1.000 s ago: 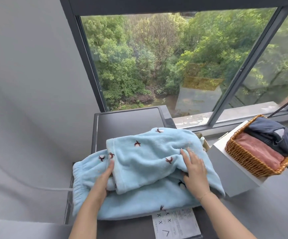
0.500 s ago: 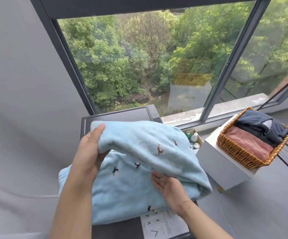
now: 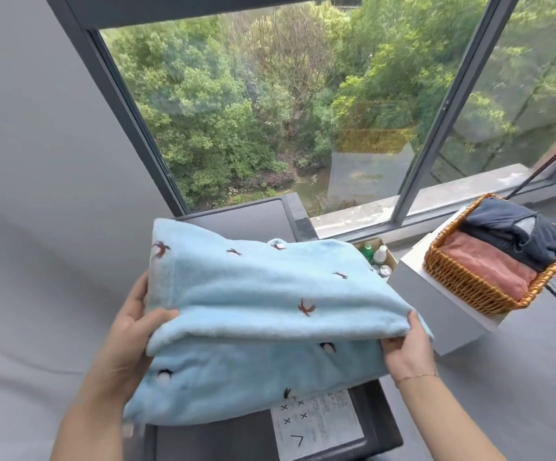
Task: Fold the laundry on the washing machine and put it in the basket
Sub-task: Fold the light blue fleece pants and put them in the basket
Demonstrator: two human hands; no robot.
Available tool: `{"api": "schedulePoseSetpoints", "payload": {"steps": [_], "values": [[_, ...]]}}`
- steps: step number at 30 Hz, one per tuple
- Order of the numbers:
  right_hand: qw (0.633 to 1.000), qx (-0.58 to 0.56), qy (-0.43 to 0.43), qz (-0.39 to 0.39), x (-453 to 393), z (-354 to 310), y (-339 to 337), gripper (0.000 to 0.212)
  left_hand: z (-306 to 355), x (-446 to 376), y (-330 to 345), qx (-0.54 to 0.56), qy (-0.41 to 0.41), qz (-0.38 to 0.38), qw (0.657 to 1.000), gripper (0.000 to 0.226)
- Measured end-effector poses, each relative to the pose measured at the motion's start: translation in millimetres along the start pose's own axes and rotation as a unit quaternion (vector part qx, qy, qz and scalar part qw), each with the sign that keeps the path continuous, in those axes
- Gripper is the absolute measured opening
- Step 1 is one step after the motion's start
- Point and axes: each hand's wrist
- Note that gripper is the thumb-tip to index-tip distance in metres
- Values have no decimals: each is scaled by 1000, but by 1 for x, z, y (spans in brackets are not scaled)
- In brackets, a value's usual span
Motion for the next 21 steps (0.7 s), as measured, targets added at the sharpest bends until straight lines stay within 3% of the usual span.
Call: {"api": "schedulePoseSetpoints", "payload": {"steps": [3,5,7,12,16,19,21], "values": [[997,26,75,12,-4,19,-16,40,-43,-8,-12,-102,-122,78,984,85],[995,34,92,-5,-1,21,-22,42,-73,-14,-20,-94,-201,99,970,103],[995,43,74,-43,2,17,-22,45,-92,-23,-20,-69,-212,110,969,114],[992,99,71,-42,9,16,-18,44,-89,-43,-1,-27,-136,178,974,62],[993,97,58,-36,15,5,-10,35,-69,-43,6,-27,-100,152,983,59],[996,81,14,-31,25,-7,-4,19,-46,-28,-3,-39,16,171,984,50],[994,95,-3,-45,34,-10,0,15,-34,-15,-18,-61,92,170,979,59]]}}
Point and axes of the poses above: each hand's wrist, its own x-axis away from the middle knuckle, its own y-axis out of the palm, z = x × y, and after that the axes turned 9 degrees about -y, right-handed
